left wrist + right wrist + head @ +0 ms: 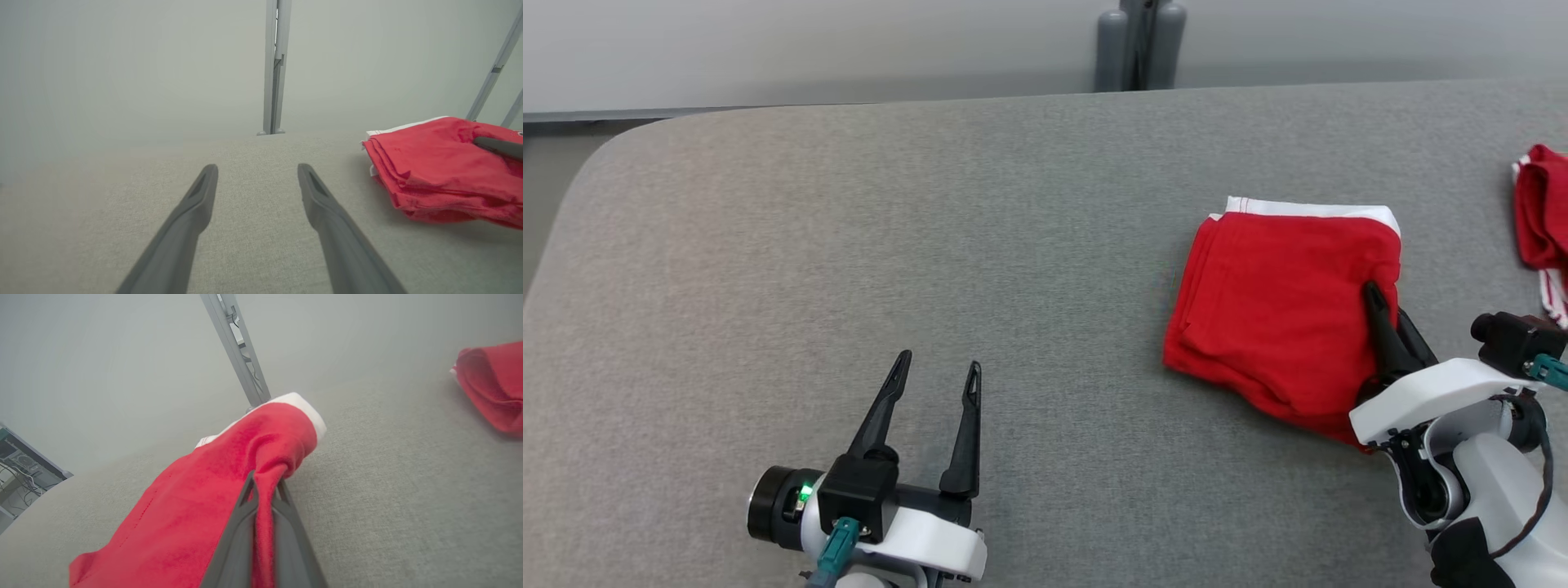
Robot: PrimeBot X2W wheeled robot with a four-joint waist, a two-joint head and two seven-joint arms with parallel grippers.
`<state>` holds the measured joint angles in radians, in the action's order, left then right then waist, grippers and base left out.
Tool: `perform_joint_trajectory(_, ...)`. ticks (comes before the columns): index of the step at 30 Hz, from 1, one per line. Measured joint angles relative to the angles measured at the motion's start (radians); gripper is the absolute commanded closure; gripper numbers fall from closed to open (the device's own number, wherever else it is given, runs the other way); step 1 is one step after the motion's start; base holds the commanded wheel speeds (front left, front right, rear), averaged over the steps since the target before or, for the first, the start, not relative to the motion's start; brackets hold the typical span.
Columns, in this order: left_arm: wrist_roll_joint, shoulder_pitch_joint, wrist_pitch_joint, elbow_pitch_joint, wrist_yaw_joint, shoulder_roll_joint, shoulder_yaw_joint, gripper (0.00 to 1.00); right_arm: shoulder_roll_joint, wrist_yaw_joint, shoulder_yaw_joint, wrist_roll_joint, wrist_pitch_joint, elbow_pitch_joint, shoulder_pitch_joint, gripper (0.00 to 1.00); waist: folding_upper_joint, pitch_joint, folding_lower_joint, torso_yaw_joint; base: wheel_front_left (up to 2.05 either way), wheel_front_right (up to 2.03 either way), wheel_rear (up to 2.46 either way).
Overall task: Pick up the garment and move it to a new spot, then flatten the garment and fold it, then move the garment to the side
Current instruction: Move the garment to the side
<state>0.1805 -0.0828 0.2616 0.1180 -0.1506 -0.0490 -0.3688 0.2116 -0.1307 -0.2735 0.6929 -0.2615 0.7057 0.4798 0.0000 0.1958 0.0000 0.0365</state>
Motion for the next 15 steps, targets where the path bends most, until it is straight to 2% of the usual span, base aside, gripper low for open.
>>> perform_joint_trajectory(6,-0.024,-0.009,0.000,0.002,0.004,-0.004,0.008,0.00,-0.041,0.000,0.048,-0.072,0.000,-0.031,-0.028,1.00,0.0000,0.012,0.0000,-0.092,0.00,0.00,0.00)
perform_joint_trajectory(15,-0.035,-0.032,0.000,0.018,0.019,-0.008,0.012,0.00,-0.067,0.000,0.047,-0.094,0.000,-0.036,-0.038,1.00,0.0000,0.034,0.0000,-0.233,0.00,0.00,0.00)
